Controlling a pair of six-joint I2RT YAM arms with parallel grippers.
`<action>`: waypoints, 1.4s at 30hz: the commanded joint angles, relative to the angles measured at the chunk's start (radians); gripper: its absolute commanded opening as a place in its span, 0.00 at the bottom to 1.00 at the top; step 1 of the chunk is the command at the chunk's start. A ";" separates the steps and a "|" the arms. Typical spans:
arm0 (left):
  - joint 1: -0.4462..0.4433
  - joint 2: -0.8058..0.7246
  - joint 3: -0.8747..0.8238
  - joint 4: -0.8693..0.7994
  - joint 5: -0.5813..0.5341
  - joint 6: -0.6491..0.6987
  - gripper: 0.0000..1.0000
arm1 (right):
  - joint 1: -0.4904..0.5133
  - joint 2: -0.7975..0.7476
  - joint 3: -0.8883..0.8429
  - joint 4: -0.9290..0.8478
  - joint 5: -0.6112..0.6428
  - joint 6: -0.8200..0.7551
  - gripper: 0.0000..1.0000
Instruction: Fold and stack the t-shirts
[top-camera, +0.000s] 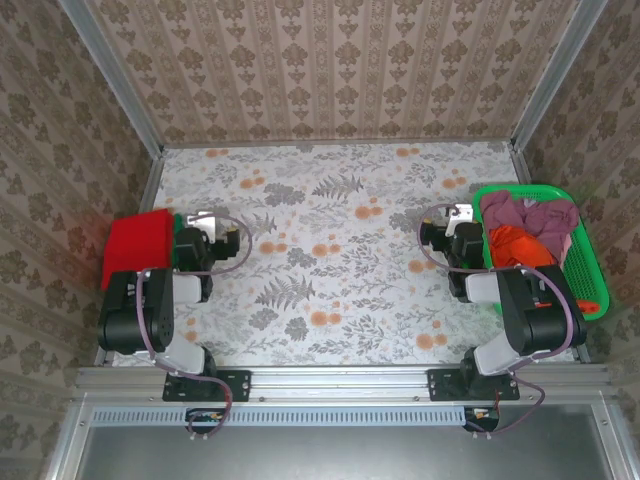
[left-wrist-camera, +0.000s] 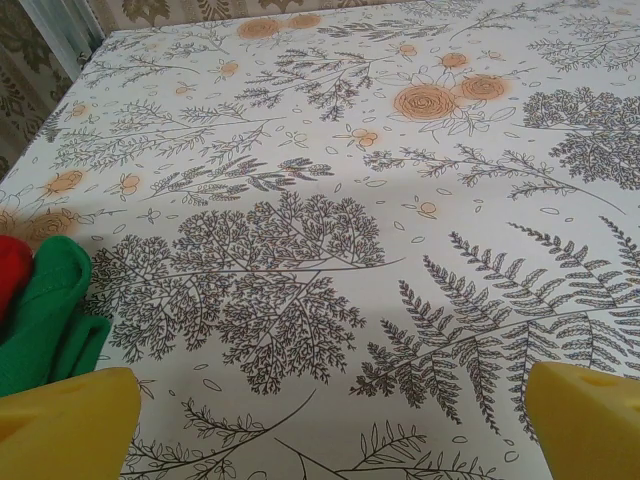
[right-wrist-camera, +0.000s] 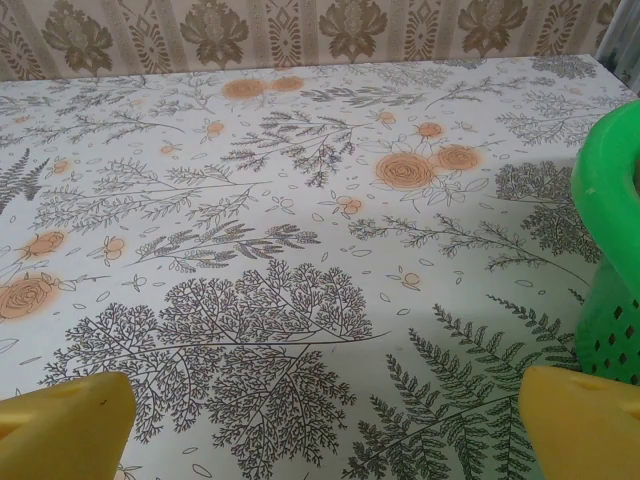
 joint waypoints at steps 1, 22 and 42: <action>-0.004 -0.005 0.021 0.025 -0.005 0.009 1.00 | -0.007 0.001 0.008 0.008 0.016 -0.002 1.00; -0.007 -0.039 0.016 0.010 -0.053 -0.005 1.00 | -0.008 -0.007 0.011 -0.004 0.004 -0.006 1.00; -0.385 -0.468 0.444 -0.796 -0.005 0.149 1.00 | -0.066 -0.582 0.286 -0.972 0.168 0.189 1.00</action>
